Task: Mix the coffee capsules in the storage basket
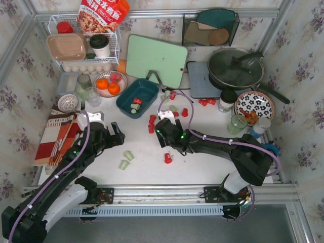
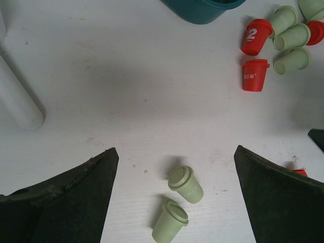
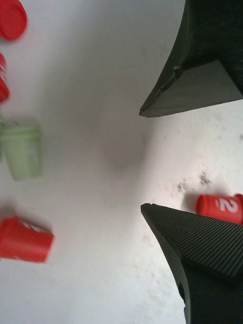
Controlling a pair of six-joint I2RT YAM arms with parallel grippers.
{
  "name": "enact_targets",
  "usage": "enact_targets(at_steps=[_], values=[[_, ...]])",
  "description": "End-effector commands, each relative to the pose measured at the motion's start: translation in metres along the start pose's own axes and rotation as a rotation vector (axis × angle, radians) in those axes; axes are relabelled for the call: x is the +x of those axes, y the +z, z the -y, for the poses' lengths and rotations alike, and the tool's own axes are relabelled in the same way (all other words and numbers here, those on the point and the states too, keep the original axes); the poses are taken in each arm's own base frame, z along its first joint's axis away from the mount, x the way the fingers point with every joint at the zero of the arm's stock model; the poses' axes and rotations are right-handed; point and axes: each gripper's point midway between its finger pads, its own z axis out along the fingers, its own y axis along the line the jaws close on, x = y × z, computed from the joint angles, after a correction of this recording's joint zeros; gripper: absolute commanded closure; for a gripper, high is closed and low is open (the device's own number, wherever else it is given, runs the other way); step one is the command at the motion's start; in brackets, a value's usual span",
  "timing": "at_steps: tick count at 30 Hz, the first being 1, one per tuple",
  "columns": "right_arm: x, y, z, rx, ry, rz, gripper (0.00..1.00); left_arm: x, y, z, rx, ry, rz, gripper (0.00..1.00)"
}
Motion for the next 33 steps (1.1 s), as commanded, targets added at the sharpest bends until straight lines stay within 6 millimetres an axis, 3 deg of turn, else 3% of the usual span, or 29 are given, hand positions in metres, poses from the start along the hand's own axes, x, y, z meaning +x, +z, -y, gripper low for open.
enact_targets(at_steps=[1,10,33], values=[[0.025,-0.009,-0.021,-0.064,0.058,-0.079,0.26,-0.004,-0.001,-0.001,-0.008,-0.001,0.014,0.01],[0.067,-0.016,-0.032,-0.09,0.093,-0.236,0.36,-0.004,-0.001,0.0,-0.003,-0.002,0.013,0.01],[0.086,-0.031,-0.042,-0.16,0.09,-0.341,0.49,-0.004,-0.002,0.001,0.0,-0.003,0.014,0.01]])
